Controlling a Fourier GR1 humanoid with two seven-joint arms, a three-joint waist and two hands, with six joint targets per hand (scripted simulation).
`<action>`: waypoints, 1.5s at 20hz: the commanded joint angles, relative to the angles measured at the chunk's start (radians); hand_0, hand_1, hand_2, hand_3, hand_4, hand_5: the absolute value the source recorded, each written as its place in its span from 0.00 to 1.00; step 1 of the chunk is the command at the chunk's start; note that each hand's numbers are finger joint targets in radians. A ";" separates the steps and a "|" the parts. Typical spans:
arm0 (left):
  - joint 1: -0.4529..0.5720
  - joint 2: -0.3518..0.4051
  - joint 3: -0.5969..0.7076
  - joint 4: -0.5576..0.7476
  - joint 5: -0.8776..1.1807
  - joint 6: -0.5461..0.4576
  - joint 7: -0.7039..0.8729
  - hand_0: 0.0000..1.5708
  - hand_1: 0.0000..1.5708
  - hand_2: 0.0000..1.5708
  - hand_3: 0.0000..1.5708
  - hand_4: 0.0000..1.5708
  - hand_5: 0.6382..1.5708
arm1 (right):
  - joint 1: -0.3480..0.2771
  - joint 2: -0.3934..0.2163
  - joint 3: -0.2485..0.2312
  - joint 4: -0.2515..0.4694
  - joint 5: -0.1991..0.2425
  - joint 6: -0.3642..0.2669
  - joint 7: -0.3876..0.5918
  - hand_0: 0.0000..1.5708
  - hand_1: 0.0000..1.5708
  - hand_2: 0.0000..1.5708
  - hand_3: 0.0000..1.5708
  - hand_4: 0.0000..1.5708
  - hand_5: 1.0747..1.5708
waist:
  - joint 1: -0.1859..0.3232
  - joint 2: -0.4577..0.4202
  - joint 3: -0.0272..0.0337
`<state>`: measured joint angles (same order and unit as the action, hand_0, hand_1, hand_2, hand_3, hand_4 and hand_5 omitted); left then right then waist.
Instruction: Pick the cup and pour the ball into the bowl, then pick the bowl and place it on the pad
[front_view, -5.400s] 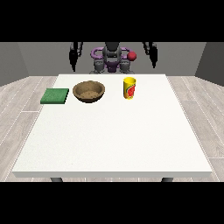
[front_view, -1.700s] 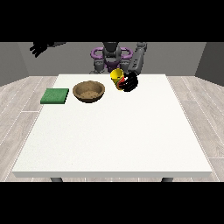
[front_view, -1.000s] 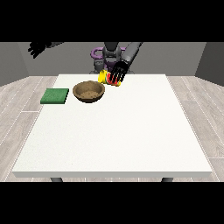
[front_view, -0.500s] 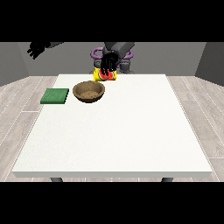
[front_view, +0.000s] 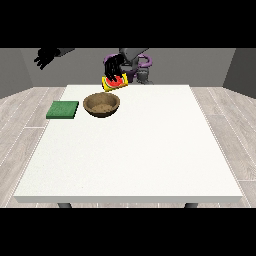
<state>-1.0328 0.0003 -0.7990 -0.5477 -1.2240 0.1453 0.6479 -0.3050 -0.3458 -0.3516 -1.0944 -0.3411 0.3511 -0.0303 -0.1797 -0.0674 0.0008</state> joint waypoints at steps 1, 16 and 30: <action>0.029 0.000 -0.049 -0.077 -0.034 -0.103 -0.016 0.11 0.11 0.76 1.00 0.72 1.00 | -0.023 0.002 0.005 0.002 0.001 -0.034 0.040 0.00 0.00 0.00 0.17 0.44 0.95 | 0.025 -0.028 -0.0007; 0.120 0.152 0.620 -0.447 0.630 0.203 -0.299 0.00 0.00 0.00 0.00 0.75 0.98 | 0.047 -0.005 -0.035 0.004 0.023 -0.109 0.021 0.00 0.00 0.00 0.00 0.50 0.97 | 0.246 -0.041 -0.0150; 0.172 0.404 1.106 -0.556 1.350 -0.369 -0.489 0.00 0.00 0.00 0.00 0.67 0.99 | 0.083 0.122 -0.050 0.079 0.048 -0.220 -0.122 0.00 0.00 0.00 0.00 0.47 0.99 | 0.393 0.125 -0.0010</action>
<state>-0.8701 0.3175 0.2191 -1.0995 -0.0029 -0.0761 0.1760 -0.2137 -0.2323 -0.3858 -1.0519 -0.2893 0.1437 -0.1163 0.1798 0.0111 -0.0030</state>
